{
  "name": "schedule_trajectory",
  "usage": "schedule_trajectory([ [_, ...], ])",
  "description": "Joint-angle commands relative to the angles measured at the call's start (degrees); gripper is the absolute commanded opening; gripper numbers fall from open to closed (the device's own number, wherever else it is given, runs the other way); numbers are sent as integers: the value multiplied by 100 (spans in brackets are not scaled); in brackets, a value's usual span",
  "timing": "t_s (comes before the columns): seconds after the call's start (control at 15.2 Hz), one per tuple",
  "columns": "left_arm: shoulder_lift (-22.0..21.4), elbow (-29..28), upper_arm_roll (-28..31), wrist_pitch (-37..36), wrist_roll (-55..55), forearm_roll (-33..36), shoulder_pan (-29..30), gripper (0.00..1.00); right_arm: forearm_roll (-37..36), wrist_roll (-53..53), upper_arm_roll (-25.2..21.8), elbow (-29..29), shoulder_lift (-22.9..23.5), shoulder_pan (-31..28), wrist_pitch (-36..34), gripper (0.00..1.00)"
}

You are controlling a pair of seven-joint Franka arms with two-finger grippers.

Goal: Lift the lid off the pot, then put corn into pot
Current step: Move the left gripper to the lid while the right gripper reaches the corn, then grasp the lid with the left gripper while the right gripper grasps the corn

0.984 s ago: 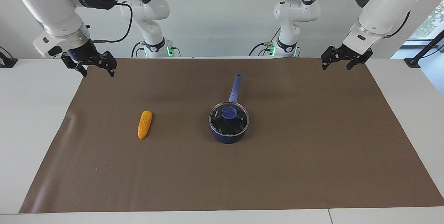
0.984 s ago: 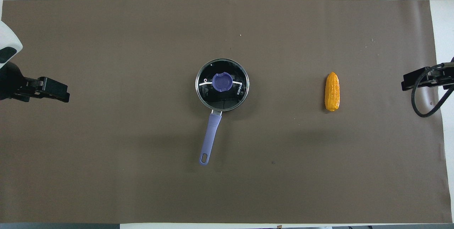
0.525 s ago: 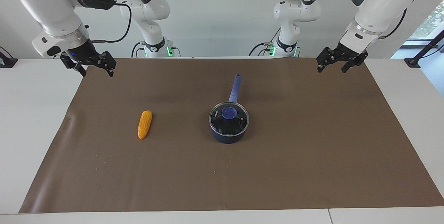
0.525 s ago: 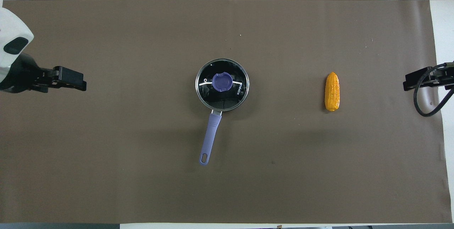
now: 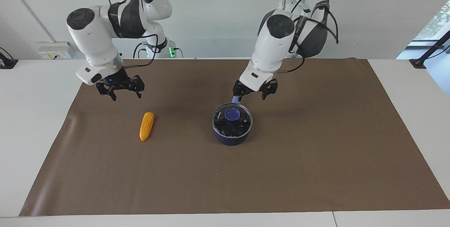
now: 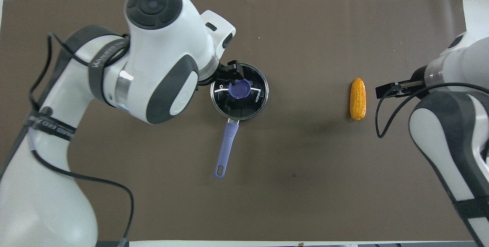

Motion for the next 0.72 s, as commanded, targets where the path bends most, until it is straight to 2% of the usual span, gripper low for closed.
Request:
schedule_trajectory([
  [0.0,455,404,113,151,-210,231,-275,100,70,106,-2,-644,327,-34,1002,100],
  [0.13,534,395,105,292,-202,319,-294,100,79,115,-2,-944,450,-35,1513,100],
  [0.39,728,387,78,442,-105,627,-311,100,87,220,7,-928,1082,70,1988,100],
  [0.59,772,317,78,617,-17,618,-311,100,87,317,7,-910,1241,124,2060,100],
  [0.66,781,290,78,635,-26,618,-320,100,87,326,7,-910,1259,106,2051,94],
])
